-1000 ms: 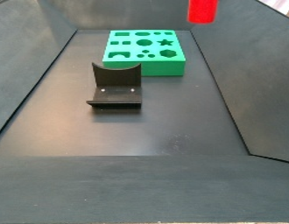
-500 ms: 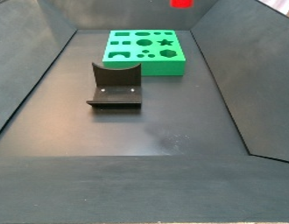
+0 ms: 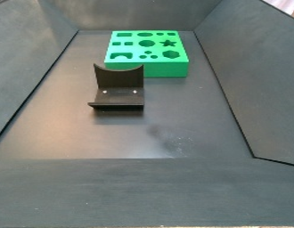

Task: Pick up the round object. Move up. Move to above the board. Insert the round object.
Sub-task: Move to above the board, then insert the round object.

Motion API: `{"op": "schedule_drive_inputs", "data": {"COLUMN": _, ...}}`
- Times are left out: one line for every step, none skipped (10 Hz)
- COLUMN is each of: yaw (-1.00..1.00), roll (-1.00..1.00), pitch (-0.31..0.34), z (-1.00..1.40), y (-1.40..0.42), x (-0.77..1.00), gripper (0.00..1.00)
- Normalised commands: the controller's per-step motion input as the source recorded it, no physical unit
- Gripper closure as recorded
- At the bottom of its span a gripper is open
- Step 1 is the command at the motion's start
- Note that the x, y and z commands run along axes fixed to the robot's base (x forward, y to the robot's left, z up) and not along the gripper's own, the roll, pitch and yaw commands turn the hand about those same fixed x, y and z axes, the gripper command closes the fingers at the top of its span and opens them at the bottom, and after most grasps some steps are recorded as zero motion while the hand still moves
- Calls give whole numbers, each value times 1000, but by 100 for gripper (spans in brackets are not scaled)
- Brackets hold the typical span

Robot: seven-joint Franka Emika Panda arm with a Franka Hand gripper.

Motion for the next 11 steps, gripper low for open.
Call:
{"op": "schedule_drive_inputs", "data": {"yaw": 5, "roll": 58, "pitch": 127, "z": 26, "y": -347, "x": 188, "gripper": 100}}
{"op": "schedule_drive_inputs", "data": {"yaw": 12, "roll": 63, "pitch": 116, "z": 25, "y": -223, "x": 148, "gripper": 100}}
{"op": "schedule_drive_inputs", "data": {"yaw": -214, "roll": 14, "pitch": 23, "z": -1000, "y": 300, "x": 749, "gripper": 100}}
{"op": "schedule_drive_inputs", "data": {"yaw": -217, "roll": 17, "pitch": 17, "z": -1000, "y": 271, "x": 717, "gripper": 100}}
{"op": "schedule_drive_inputs", "data": {"yaw": -229, "roll": 31, "pitch": 10, "z": -1000, "y": 229, "x": 671, "gripper": 100}}
{"op": "schedule_drive_inputs", "data": {"yaw": -231, "roll": 0, "pitch": 0, "z": -1000, "y": 49, "x": 651, "gripper": 100}}
{"op": "schedule_drive_inputs", "data": {"yaw": -274, "roll": -44, "pitch": 0, "z": -943, "y": 0, "x": 723, "gripper": 100}}
{"op": "schedule_drive_inputs", "data": {"yaw": -220, "roll": 13, "pitch": 0, "z": -1000, "y": 0, "x": 549, "gripper": 100}}
{"op": "schedule_drive_inputs", "data": {"yaw": -180, "roll": 39, "pitch": 0, "z": -1000, "y": 0, "x": 431, "gripper": 100}}
{"op": "schedule_drive_inputs", "data": {"yaw": -89, "roll": 49, "pitch": 0, "z": -794, "y": 60, "x": 89, "gripper": 100}}
{"op": "schedule_drive_inputs", "data": {"yaw": -14, "roll": -29, "pitch": 0, "z": -469, "y": 103, "x": 0, "gripper": 100}}
